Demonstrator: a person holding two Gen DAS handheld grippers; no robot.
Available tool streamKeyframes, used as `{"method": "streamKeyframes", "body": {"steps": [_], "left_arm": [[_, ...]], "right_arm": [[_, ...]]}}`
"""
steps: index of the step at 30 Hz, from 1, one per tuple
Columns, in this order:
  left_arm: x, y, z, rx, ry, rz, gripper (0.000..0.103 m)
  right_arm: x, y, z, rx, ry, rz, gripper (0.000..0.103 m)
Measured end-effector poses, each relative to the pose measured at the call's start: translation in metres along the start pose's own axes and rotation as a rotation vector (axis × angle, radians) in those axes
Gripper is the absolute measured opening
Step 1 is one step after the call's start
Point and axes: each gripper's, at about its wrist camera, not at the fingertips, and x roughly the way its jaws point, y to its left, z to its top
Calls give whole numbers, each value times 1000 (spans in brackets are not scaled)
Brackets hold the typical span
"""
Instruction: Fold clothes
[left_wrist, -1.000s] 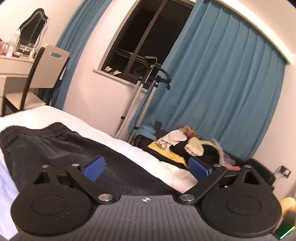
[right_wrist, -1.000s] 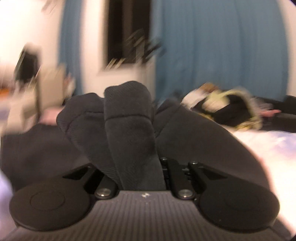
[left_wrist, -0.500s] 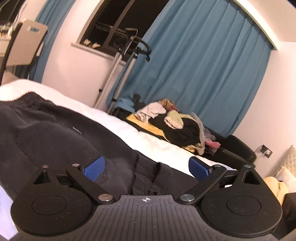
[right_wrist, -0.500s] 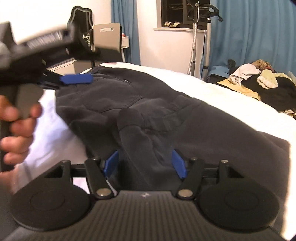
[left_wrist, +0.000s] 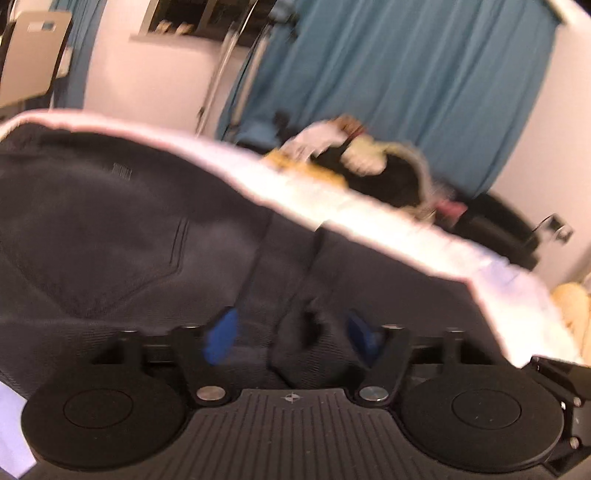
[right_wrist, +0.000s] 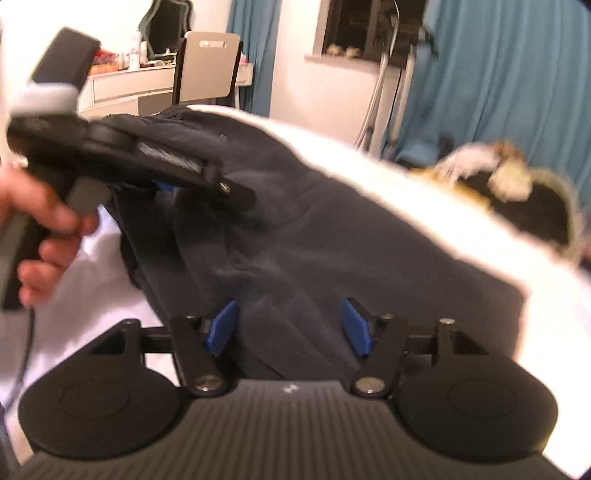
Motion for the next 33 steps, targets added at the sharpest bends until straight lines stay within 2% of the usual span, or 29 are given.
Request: {"method": "streamKeyframes", "body": {"steps": [1,2,4,7,8,9,10,11,13,18,22,25,27,28,31,33], "left_arm": [[2,0,0,9,1,6,58],[3,-1,-1,23,3,4,52],[1,-4,-2,45,6,5,44],[-6,-4,-1,48,-9,8,37],[-9,-4,0,40,-20,11,34],[-15,-4,1,28,-32,16,15],[-22,-3,2,14,-46,20,1],[-28,-4,4,13,-63,29,1],[-40,-5,6,22,-102,49,1],[-27,-2,2,19,-41,61,1],[-26,-3,3,5,-44,58,3],[-31,4,4,-61,-45,39,17],[-35,9,4,-103,-56,27,43],[-37,11,4,-122,-62,23,48],[-48,10,2,-128,-86,-7,48],[-60,6,-2,-113,-98,-43,48]], "right_arm": [[6,0,-2,42,8,22,59],[11,3,-5,42,12,18,54],[14,13,-7,-33,6,-9,47],[6,19,-2,-46,-20,-31,27],[3,22,0,-56,-32,-40,16],[0,25,2,-66,-44,-49,13],[-3,28,4,-76,-56,-58,12],[-6,31,6,-86,-69,-67,11],[-8,34,6,-88,-71,-69,10],[6,28,0,-82,-25,-44,11],[10,23,-1,-78,-9,-31,12],[10,20,-1,-62,-4,-18,15],[8,18,-1,-51,-2,-13,16],[8,17,-1,-46,-1,-11,17],[4,11,2,-2,-10,10,19],[-6,0,7,78,-41,38,19]]}}
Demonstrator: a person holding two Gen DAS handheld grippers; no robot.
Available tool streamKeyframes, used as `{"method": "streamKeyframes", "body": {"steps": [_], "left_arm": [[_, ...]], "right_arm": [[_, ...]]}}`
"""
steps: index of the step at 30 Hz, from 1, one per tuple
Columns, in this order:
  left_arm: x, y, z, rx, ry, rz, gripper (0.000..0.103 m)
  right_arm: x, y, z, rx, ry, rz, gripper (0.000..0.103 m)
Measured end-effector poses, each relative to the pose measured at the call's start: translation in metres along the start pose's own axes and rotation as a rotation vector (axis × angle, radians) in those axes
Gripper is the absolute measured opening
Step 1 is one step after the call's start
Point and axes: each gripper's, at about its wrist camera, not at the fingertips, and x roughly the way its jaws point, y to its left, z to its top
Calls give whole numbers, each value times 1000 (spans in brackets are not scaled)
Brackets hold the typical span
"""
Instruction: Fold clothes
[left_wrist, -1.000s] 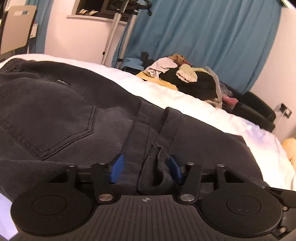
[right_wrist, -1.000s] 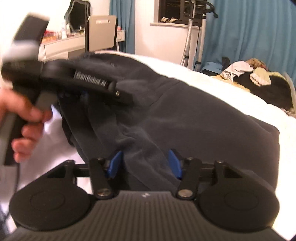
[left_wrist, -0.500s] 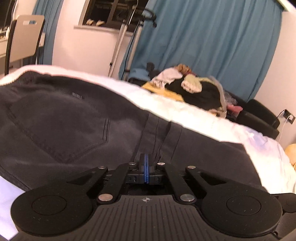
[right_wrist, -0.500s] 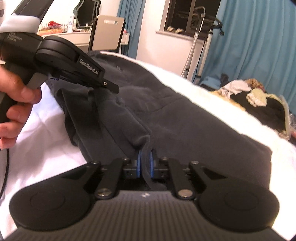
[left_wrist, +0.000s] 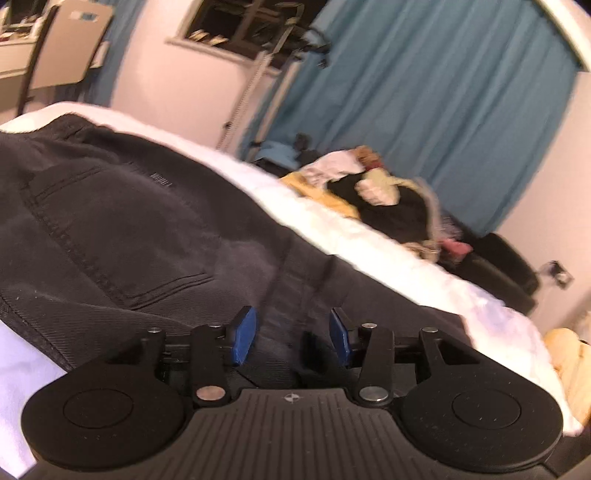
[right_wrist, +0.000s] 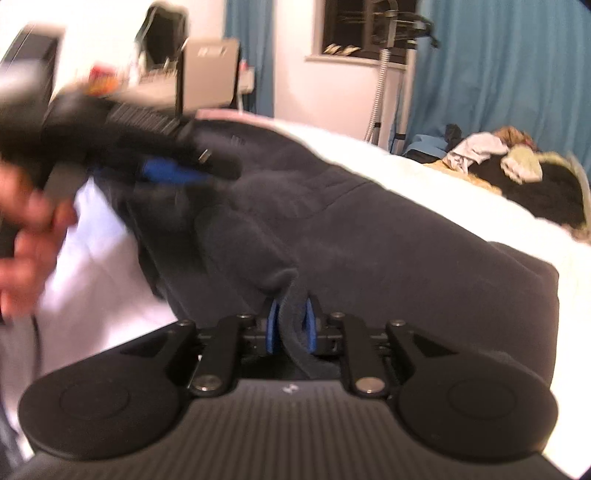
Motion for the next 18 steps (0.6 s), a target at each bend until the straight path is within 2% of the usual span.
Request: {"method": "streamKeyframes", "body": {"steps": [5,7,9,12,15,18], "left_arm": [[-20,-4,-5,-7,-1,-31,48],[-14,-6,-4,-9,11,-27,48],[-3,-6,-4,-9,27,-23,49],[13,-8,-9,24,9,-47,50],[30,-15,-15,136,14,-25,52],[39,-14,-19,148,25,-46,63]], "right_arm": [[-31,-33,15,240,-103,68,19],[-35,-47,20,306,-130,83,27],[-35,-59,27,345,-150,81,47],[-11,-81,46,385,-121,59,61],[27,-104,72,447,-77,36,61],[76,-118,103,446,-2,48,61]]}}
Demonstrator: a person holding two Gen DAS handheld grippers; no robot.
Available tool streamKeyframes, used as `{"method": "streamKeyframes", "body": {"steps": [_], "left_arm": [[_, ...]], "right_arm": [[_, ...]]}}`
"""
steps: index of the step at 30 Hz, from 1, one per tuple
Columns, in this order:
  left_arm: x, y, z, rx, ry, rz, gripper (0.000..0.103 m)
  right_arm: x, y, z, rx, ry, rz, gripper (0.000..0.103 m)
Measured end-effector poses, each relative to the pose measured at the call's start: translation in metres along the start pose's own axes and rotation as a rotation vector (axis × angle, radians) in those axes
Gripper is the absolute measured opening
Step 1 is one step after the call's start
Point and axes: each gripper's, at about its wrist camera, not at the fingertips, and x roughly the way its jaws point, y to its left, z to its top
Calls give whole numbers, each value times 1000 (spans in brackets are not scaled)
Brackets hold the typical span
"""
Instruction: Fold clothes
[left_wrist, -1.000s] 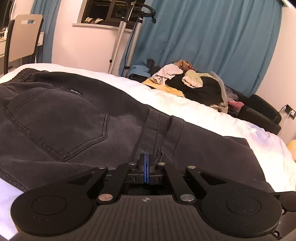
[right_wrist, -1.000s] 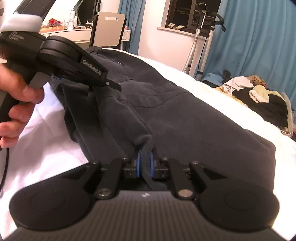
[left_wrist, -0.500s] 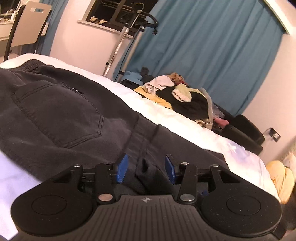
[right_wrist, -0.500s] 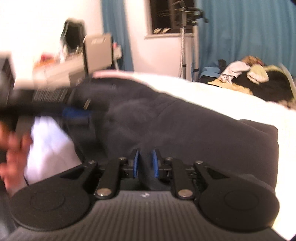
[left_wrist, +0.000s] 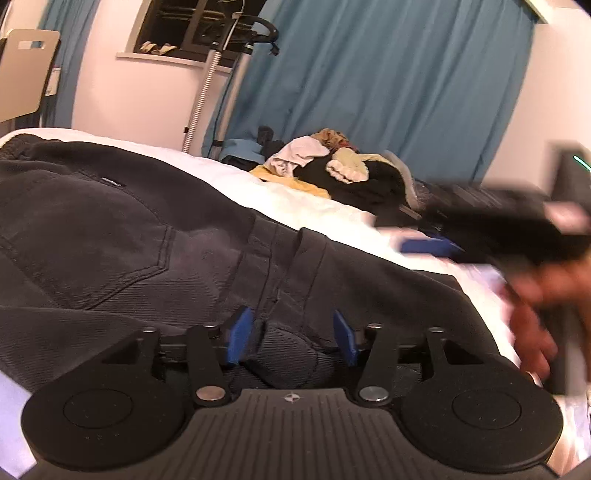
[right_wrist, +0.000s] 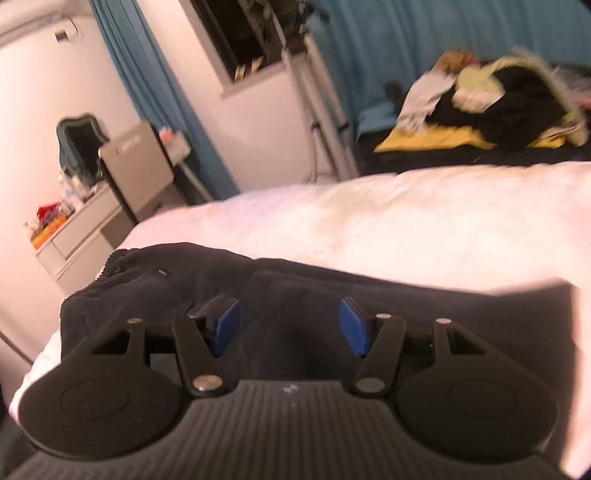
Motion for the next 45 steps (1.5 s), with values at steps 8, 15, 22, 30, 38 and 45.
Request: {"method": "streamKeyframes", "body": {"steps": [8,15,22,30,38,45], "left_arm": [[5,7,1,13,83,-78,77],[5,14,2,-31,80,-64,33],[-9,20,10,-46,9,12,25],[1,24,5,-54,50,42,27],[-3,25,8,-80,27,7,39],[-14,32,12,-128,-24,18,44]], "right_arm": [[87,-5,26,19,213,-66,68],[85,5,11,-104,214,-126,15],[83,9,30,-116,55,-63,8],[118,-1,-1,-122,93,-107,20],[-2,7,7,-71,-47,-45,28],[-116,-17,-39,-39,-100,-190,48]]}}
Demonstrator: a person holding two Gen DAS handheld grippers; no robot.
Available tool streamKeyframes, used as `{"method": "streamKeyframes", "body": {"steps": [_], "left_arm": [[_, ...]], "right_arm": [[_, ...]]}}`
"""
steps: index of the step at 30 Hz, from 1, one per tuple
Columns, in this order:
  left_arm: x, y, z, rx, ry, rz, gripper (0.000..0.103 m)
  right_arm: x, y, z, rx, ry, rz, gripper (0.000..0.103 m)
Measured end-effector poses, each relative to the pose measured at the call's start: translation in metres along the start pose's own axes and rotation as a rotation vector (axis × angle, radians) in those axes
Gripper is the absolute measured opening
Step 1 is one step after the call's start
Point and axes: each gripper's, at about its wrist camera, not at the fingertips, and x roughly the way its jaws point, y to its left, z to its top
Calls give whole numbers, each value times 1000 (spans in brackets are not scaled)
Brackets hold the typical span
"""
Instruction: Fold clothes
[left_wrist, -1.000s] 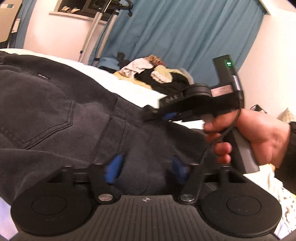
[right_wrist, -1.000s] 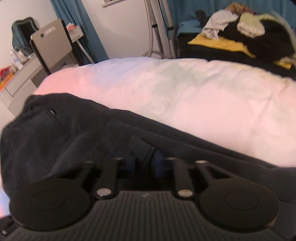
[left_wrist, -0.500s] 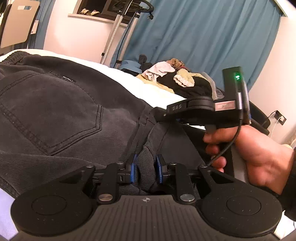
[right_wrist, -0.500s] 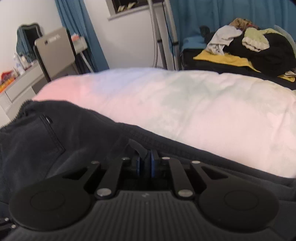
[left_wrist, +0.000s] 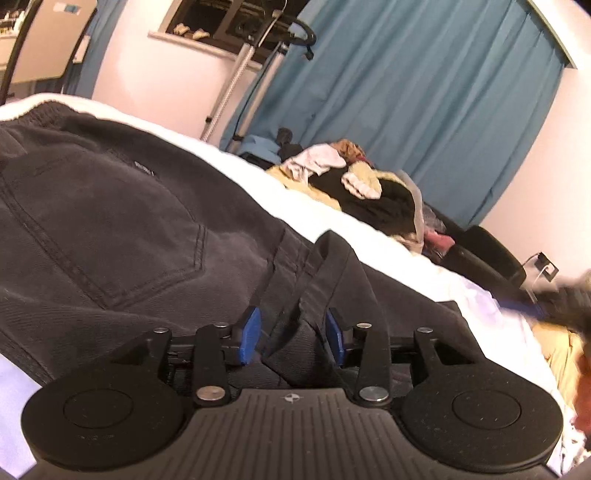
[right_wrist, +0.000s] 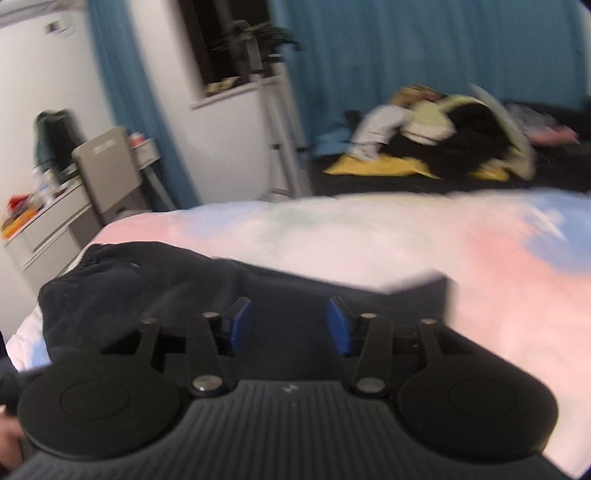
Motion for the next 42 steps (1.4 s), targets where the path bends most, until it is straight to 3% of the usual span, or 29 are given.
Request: {"method": "streamKeyframes", "body": {"steps": [4,7,10,14,17,21,26,30,32,36,39,42], "left_arm": [[2,-3,-7,61,27,46,44],[9,-6,-8,83,44,84,44],[8,-12,-12,121,39,108,45],[1,-25,-17,165,15,151,48],[-11,-36,-17,198,-32,144,49],[-26,-45,-13,215,-113,118,49],[-19,-51,-6,258,-152,132,50],[6,-46,-13,299,-70,190,50],[20,-40,-18,276,13,217,50],[23,-40,-21,280,22,215,51],[23,-37,-20,261,25,210,52],[24,-36,-21,253,28,213,52]], "right_arm": [[-30,-13,-53,21,-11,-125,50],[-32,-4,-79,57,17,-107,49],[-24,1,-88,24,63,-147,49],[-5,1,-111,-35,182,-153,54],[-15,-7,-107,31,137,-127,58],[-44,-38,-106,320,-19,-36,87],[-47,-63,-108,456,-64,-68,87],[-20,-74,-115,546,13,12,87],[-7,-74,-120,560,46,-2,87],[13,-70,-121,531,67,40,88],[17,-67,-121,533,49,53,90],[6,-68,-113,588,-43,177,90]]}}
